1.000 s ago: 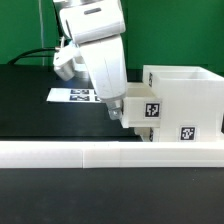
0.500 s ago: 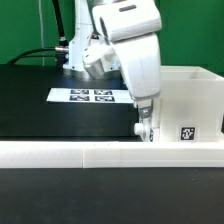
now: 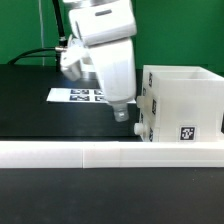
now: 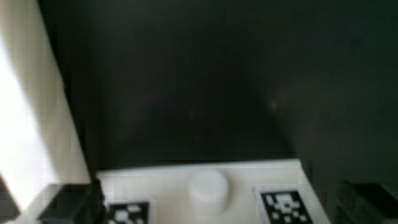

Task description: Assemble drawer

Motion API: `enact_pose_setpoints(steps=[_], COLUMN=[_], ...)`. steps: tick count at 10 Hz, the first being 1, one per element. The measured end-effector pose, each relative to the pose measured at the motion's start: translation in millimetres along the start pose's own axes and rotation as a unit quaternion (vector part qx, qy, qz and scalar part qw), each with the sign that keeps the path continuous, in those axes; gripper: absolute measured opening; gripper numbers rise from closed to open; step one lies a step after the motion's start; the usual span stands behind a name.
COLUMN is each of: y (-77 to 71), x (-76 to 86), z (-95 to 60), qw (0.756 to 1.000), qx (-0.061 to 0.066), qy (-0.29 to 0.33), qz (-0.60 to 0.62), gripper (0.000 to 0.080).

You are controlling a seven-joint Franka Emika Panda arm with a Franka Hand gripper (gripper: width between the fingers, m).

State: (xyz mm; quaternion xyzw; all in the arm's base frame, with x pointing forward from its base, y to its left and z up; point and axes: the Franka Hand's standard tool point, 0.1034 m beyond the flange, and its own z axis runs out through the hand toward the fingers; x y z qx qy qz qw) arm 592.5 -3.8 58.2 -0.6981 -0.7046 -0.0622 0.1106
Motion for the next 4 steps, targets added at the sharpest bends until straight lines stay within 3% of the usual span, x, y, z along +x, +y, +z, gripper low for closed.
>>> enact_pose_setpoints(steps=[1, 2, 4], y=[2.3, 4.3, 3.2], x=[-9.7, -8.9, -10.7], z=[-9.4, -14.9, -11.0], qw=[1.000, 1.000, 1.000], qx=[-0.007, -0.021, -0.018], qy=[-0.008, -0.015, -0.013], qz=[0.002, 0.015, 0.017], gripper=[0.0649, 0.0649, 0.0649])
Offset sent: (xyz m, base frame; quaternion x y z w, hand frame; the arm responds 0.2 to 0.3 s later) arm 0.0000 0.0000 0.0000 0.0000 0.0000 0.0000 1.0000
